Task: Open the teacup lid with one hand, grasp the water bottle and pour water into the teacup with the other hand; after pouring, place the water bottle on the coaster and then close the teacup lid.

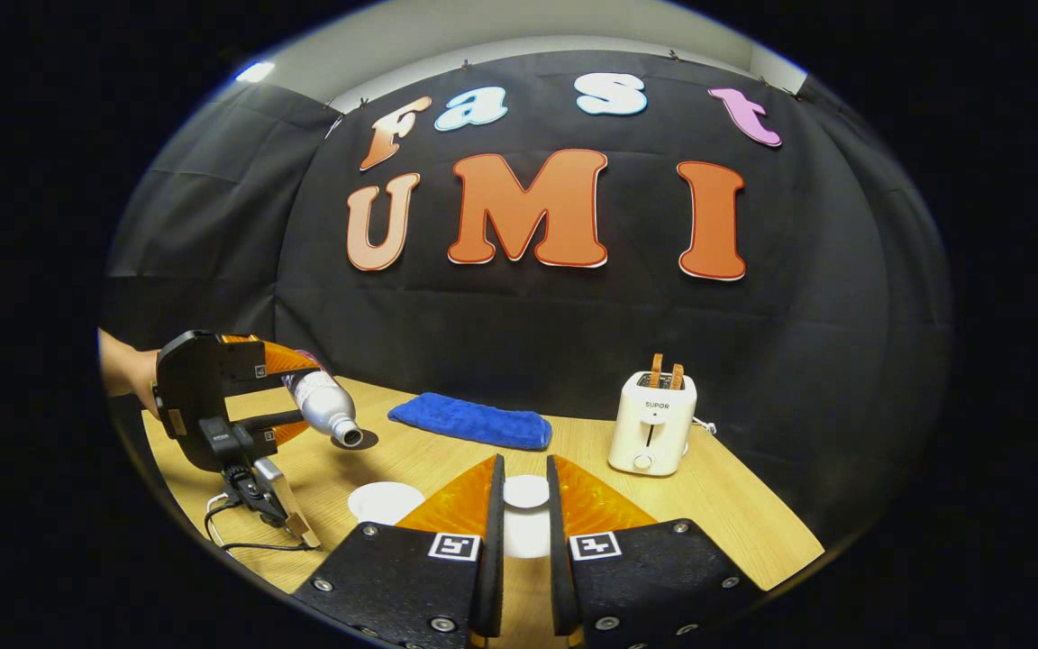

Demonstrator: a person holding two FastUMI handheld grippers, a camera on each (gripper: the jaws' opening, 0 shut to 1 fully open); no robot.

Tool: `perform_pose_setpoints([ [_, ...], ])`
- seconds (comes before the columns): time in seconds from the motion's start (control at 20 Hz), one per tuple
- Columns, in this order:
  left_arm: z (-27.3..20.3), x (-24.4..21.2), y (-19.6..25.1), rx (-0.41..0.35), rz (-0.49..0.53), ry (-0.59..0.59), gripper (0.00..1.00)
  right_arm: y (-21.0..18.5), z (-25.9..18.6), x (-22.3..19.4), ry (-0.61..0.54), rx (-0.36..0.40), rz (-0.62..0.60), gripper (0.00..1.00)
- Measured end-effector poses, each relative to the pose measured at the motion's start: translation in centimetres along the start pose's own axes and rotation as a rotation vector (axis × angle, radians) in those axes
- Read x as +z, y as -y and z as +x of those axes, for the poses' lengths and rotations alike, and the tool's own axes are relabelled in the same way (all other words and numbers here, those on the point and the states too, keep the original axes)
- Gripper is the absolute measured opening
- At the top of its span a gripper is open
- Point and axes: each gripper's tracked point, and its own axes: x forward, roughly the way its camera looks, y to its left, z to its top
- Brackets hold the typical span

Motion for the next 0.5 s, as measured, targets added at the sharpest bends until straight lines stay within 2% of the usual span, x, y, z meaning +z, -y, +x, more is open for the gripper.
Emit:
perform_pose_setpoints([
  [0.5,0.8,0.3,-2.6,0.027,0.154,0.023,0.83,0.6,0.0,0.2,0.005,-0.005,0.014,0.22],
])
